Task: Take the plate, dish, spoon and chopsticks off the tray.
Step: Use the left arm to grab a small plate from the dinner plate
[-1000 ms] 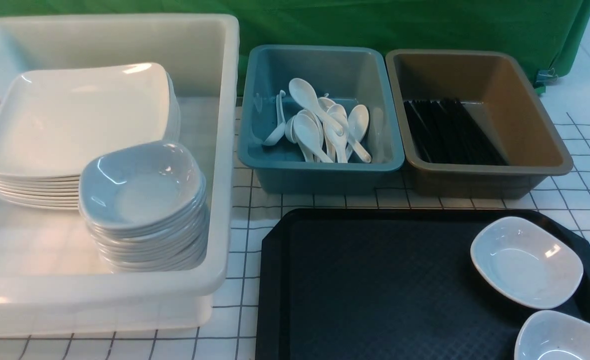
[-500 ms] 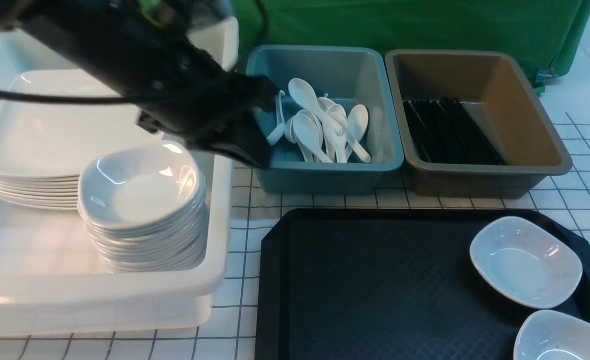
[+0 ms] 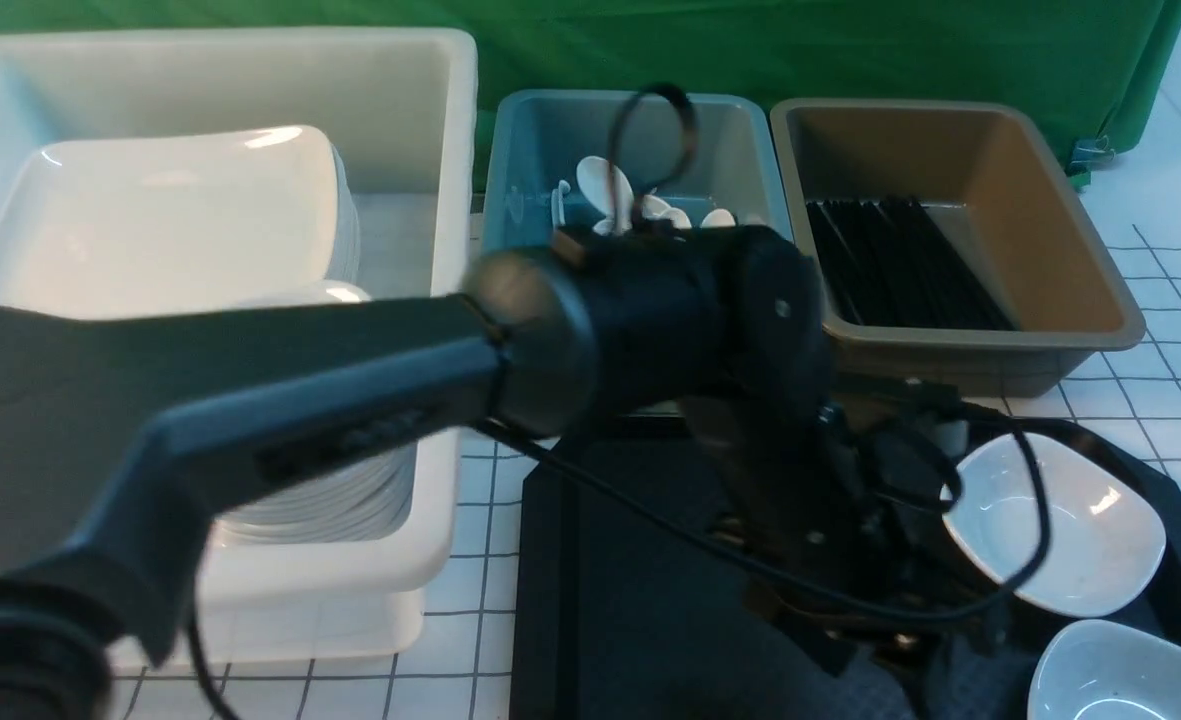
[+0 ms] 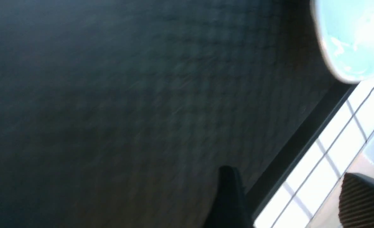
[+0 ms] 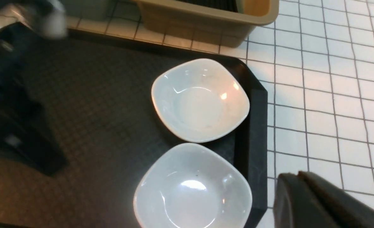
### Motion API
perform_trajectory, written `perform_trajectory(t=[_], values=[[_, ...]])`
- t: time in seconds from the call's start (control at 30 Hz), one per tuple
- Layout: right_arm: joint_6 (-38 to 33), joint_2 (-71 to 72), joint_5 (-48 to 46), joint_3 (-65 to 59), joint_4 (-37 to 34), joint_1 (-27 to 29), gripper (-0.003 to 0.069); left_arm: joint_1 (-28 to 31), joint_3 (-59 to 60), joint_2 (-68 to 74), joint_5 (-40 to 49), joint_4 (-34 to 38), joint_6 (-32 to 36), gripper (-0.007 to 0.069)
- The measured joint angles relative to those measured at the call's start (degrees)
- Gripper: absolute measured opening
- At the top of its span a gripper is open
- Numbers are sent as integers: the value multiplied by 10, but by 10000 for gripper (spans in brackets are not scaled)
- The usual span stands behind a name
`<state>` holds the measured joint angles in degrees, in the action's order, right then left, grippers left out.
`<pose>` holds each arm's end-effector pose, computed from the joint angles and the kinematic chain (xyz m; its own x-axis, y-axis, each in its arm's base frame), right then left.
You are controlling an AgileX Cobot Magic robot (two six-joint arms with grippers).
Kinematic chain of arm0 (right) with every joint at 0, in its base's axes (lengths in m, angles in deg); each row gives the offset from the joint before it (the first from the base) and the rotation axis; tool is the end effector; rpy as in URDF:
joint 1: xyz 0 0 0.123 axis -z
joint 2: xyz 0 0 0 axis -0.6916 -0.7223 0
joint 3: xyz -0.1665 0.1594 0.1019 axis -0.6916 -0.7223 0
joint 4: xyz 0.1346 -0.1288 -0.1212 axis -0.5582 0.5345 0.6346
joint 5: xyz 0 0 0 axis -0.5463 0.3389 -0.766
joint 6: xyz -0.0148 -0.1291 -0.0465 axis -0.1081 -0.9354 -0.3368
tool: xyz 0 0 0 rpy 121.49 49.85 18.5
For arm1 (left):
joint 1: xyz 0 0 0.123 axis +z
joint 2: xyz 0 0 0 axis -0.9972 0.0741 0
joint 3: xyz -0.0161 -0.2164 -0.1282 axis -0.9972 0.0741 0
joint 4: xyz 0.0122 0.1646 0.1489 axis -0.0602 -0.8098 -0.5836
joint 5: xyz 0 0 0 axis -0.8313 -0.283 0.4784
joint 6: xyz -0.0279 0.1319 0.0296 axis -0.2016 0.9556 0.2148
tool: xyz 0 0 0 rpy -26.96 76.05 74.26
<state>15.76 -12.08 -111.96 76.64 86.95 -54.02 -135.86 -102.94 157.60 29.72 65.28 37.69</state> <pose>0.0948 0.0073 0.3031 -0.5861 -0.1955 -0.7863 -0.1745 0.9781 -0.1131 0.2173 -0.3481 0.1556 -0.7914 0.5812 -0.1896 0.5954 0.6622 -0.4550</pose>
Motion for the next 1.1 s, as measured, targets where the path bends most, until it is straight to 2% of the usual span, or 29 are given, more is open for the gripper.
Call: perform_trajectory(t=[0.37,0.93,1.03,1.1], values=[[13,0,-6,0,24,0,19,-49,-203,135,-4,-5,-1,467],[14,0,-8,0,25,0,45,-78,-220,197,-87,14,-1,466],[14,0,-8,0,25,0,50,-83,-221,206,-94,14,-1,442],[14,0,-8,0,25,0,51,-85,-222,210,-99,12,-1,395]])
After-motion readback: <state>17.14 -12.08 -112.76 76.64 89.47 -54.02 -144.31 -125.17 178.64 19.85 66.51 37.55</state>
